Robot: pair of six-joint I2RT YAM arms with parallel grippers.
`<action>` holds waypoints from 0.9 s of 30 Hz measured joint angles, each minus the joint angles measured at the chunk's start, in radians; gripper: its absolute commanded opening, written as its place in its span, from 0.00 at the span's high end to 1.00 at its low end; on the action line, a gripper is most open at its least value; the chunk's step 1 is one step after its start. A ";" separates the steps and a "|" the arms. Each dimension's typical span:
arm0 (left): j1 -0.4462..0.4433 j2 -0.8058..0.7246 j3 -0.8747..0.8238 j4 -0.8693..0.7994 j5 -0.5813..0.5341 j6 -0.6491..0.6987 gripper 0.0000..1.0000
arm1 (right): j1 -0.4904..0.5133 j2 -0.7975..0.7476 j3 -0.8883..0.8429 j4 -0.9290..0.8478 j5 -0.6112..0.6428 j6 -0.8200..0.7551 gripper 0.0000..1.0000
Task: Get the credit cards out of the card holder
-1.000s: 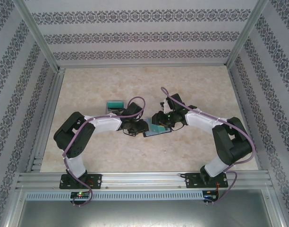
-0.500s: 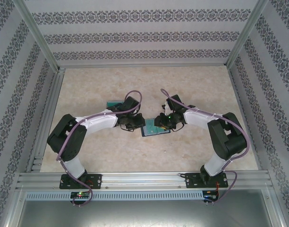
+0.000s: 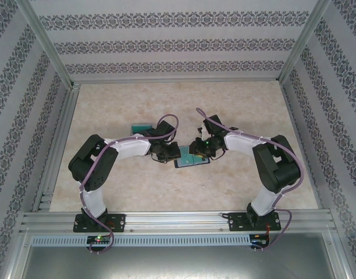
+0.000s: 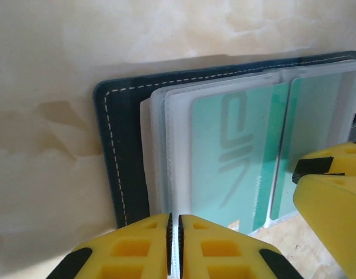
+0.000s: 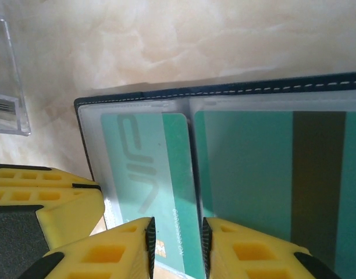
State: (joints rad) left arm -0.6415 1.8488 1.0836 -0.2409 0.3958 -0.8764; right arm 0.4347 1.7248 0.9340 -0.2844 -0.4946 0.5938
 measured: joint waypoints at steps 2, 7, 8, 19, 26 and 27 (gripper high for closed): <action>0.000 0.005 0.000 -0.002 0.000 -0.001 0.86 | 0.000 0.009 0.000 -0.002 0.000 -0.003 0.69; 0.000 0.010 0.000 -0.011 0.000 -0.002 0.86 | 0.002 0.014 0.000 -0.003 0.000 -0.014 0.70; 0.000 0.011 0.000 -0.011 0.000 -0.002 0.86 | 0.002 0.016 0.000 -0.003 0.000 -0.017 0.70; -0.001 0.028 0.014 -0.011 0.018 -0.002 0.86 | 0.022 0.039 0.018 -0.003 -0.015 -0.023 0.70; -0.001 0.034 0.021 -0.015 0.020 -0.002 0.87 | 0.019 0.041 0.018 -0.004 -0.019 -0.024 0.70; -0.001 0.035 0.022 -0.016 0.020 -0.002 0.88 | 0.019 0.041 0.017 -0.003 -0.020 -0.024 0.71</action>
State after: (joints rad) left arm -0.6422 1.8835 1.1057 -0.2565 0.4160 -0.8787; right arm 0.4534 1.7657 0.9512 -0.2878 -0.5148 0.5701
